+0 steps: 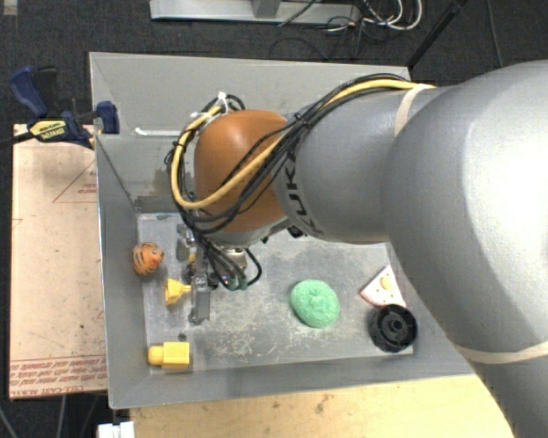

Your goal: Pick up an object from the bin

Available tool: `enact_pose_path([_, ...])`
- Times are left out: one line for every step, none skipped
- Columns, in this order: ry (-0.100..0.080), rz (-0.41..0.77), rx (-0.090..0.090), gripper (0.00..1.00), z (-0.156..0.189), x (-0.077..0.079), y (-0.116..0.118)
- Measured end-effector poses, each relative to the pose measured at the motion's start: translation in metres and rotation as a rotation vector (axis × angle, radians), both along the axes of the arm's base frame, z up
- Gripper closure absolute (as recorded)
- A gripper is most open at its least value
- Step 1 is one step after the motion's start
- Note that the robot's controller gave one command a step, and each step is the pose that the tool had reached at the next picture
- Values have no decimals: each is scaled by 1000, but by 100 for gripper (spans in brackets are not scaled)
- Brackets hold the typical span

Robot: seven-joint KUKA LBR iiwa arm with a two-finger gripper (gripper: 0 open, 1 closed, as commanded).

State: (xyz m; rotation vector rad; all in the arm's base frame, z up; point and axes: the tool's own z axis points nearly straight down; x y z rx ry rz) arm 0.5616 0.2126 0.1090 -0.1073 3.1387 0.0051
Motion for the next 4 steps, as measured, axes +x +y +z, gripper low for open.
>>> enact_pose_path([-3,74,-2,0,-11,28,-24])
enact_pose_path([-1,-157,0,100,-29,5,-23])
enact_pose_path([-1,-157,0,100,-29,5,-23])
enact_pose_path([0,-146,-3,100,-16,-1,0])
